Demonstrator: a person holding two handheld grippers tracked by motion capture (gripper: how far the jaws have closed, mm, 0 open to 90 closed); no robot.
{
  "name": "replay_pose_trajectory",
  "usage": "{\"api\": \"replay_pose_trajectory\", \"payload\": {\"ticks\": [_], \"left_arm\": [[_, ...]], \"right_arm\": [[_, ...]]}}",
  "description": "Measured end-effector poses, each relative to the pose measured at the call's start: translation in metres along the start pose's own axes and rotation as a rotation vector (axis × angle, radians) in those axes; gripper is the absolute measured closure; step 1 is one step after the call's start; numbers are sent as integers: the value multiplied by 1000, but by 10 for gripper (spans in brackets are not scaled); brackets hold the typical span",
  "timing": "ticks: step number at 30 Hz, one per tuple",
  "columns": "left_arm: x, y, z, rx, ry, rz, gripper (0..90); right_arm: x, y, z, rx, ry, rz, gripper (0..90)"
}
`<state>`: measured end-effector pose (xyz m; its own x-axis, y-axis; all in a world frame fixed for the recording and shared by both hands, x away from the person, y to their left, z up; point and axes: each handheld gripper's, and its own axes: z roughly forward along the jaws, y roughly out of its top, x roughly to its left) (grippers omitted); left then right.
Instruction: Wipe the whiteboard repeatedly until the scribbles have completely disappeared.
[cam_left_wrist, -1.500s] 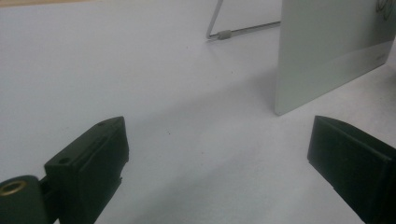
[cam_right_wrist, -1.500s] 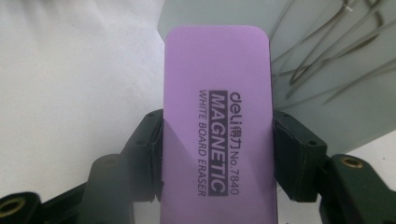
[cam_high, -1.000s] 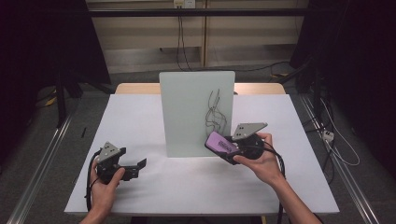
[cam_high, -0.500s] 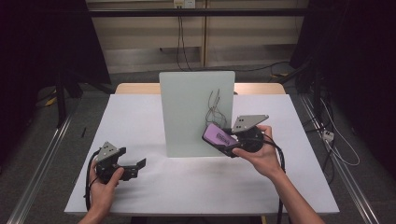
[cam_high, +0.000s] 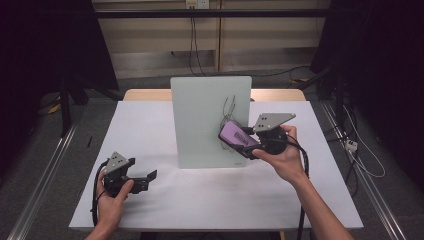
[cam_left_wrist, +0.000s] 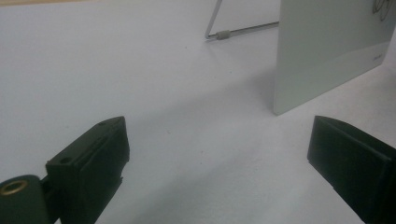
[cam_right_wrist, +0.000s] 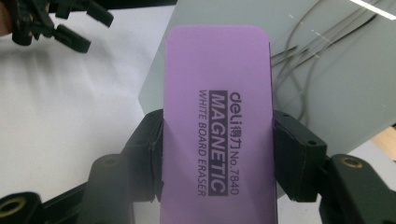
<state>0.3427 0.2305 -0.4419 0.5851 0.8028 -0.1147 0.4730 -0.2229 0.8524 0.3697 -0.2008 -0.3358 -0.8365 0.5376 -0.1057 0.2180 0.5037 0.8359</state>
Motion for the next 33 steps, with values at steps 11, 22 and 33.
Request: {"api": "replay_pose_trajectory", "payload": {"ticks": [11, 22, 33], "left_arm": [[0, 0, -1, -4, -2, 3, 56], [0, 0, -1, -3, -9, -8, 56], [-4, 1, 5, 11, -21, 10, 56]], "right_arm": [[-18, 29, -19, -35, -81, -25, 417], [-37, 45, -17, -51, -111, -17, 417], [-49, 59, -16, -57, -130, -25, 417]]}}
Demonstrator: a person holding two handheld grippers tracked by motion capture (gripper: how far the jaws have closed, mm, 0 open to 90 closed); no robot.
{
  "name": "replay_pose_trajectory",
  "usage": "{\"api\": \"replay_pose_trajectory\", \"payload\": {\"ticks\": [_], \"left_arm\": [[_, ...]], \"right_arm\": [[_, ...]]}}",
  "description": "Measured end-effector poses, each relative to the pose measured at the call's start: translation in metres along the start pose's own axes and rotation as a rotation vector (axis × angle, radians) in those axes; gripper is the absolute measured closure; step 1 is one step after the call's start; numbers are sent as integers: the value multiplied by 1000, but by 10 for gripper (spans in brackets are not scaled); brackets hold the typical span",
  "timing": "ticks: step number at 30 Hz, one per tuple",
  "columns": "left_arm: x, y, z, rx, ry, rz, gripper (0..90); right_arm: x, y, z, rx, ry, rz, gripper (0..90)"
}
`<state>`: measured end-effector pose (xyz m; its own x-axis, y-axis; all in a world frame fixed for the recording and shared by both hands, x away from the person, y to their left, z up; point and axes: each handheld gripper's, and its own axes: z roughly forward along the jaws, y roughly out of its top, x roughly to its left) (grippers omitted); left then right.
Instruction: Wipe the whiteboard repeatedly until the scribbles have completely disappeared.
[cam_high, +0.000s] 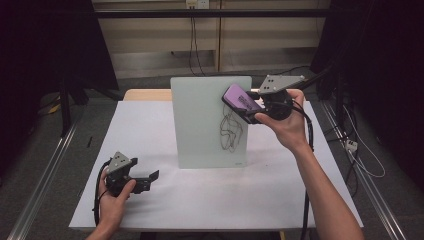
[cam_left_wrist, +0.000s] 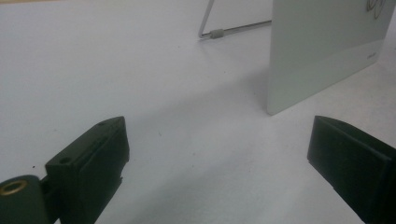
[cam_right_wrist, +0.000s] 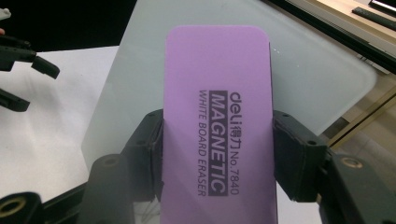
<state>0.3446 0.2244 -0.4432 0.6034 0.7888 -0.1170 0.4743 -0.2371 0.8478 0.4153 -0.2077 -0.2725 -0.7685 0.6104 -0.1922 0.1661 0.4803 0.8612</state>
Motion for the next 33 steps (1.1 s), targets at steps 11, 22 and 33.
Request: {"api": "replay_pose_trajectory", "payload": {"ticks": [11, 22, 33], "left_arm": [[2, -1, -3, -2, 7, -6, 55], [3, -1, -4, -5, 17, -9, 55], [2, -1, -5, -8, 22, -10, 54]], "right_arm": [[5, -4, 11, 29, -22, -14, 418], [17, -16, 21, 69, 3, -34, 419], [30, -28, 32, 117, 47, -59, 419]]}}
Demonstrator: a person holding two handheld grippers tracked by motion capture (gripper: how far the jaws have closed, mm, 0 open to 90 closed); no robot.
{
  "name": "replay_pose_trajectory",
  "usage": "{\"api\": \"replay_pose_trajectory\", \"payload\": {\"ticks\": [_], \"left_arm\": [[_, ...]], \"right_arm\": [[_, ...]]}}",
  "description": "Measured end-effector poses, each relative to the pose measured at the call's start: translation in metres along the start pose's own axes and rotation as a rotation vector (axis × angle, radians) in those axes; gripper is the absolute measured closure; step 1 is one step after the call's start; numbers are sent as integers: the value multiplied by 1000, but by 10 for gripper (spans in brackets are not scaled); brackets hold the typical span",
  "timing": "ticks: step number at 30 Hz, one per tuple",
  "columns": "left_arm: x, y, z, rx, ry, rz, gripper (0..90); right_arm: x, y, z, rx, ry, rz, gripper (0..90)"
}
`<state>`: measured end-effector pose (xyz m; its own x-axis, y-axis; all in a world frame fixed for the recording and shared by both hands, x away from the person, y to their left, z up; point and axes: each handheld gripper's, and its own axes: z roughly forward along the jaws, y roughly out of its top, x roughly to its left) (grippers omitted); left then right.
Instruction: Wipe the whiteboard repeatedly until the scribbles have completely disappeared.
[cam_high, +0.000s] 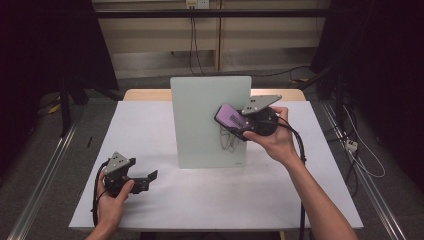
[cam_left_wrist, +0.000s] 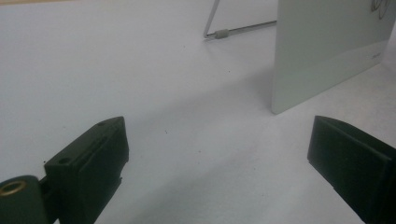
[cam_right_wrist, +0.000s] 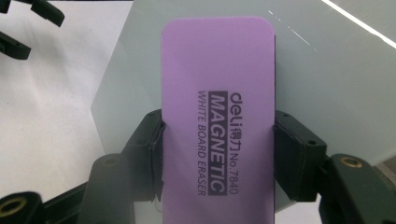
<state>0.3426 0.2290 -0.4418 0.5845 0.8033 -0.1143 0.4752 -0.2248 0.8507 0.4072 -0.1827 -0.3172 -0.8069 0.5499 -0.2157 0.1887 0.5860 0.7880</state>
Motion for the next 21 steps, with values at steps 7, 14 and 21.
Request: {"api": "replay_pose_trajectory", "payload": {"ticks": [7, 14, 21], "left_arm": [[1, 0, -1, 0, 1, 0, 54], [1, 0, -1, 1, -1, 0, 54], [1, 0, -1, 3, 0, 2, 54]], "right_arm": [[-3, 3, -1, -8, 6, -1, 418], [-12, 15, -12, -49, -49, 6, 418], [-23, 23, -24, -90, -108, 31, 418]]}}
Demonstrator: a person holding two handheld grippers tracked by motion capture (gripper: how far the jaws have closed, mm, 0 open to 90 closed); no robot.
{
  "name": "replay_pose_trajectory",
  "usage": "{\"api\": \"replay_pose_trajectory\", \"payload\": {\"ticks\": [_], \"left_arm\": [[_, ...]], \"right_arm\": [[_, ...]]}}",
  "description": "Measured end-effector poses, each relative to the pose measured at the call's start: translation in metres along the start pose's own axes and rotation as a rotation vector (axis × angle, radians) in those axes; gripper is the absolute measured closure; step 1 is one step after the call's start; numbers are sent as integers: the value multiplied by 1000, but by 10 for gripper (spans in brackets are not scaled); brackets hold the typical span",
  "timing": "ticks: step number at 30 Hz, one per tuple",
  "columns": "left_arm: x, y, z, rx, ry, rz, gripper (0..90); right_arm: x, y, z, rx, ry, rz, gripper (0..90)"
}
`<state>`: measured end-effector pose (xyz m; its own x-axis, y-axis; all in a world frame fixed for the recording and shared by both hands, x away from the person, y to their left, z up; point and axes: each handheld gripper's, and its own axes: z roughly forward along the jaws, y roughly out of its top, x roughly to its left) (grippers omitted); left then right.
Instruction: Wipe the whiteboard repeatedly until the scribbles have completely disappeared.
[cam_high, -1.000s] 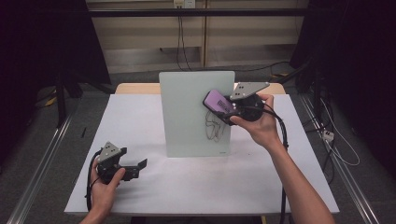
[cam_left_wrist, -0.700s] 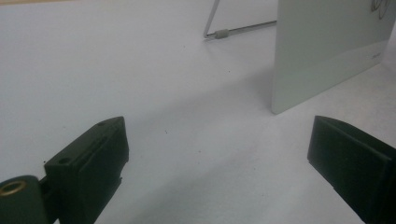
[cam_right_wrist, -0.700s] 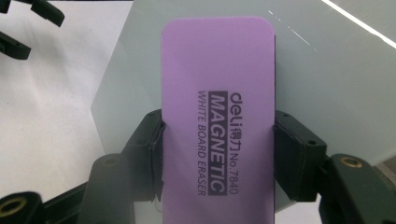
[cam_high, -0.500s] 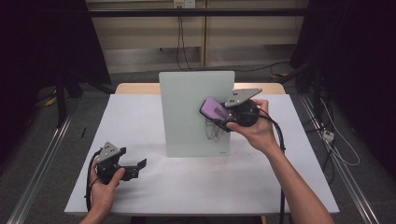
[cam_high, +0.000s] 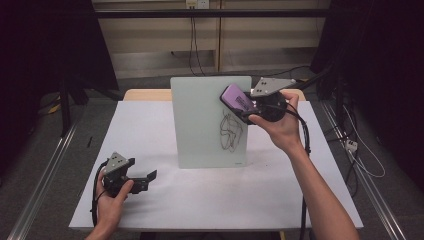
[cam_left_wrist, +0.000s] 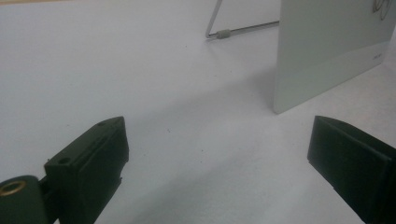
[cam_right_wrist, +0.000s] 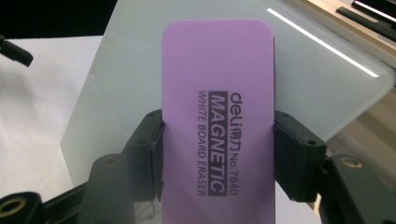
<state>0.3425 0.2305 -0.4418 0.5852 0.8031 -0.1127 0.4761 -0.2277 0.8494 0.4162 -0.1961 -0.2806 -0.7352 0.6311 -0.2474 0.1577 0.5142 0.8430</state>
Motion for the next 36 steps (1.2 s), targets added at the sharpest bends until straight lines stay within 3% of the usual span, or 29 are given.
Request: {"api": "replay_pose_trajectory", "payload": {"ticks": [4, 13, 18, 22, 27, 36], "left_arm": [[-1, 0, 1, -4, -2, -2, 54], [0, 0, -1, -2, 2, -3, 54], [-1, 0, -2, -6, 3, -3, 54], [0, -1, -2, -7, 1, -5, 54], [0, 0, -3, -8, 1, 1, 54], [0, 0, -3, -7, 3, -6, 54]], "right_arm": [[6, -3, 3, 11, -13, -22, 418], [21, -22, 11, 30, 6, -41, 418], [28, -39, 13, 35, 23, -29, 418], [32, -55, 13, 20, 44, 13, 418], [38, -68, 15, 39, 58, 15, 418], [35, -58, 15, 57, 47, -4, 418]]}}
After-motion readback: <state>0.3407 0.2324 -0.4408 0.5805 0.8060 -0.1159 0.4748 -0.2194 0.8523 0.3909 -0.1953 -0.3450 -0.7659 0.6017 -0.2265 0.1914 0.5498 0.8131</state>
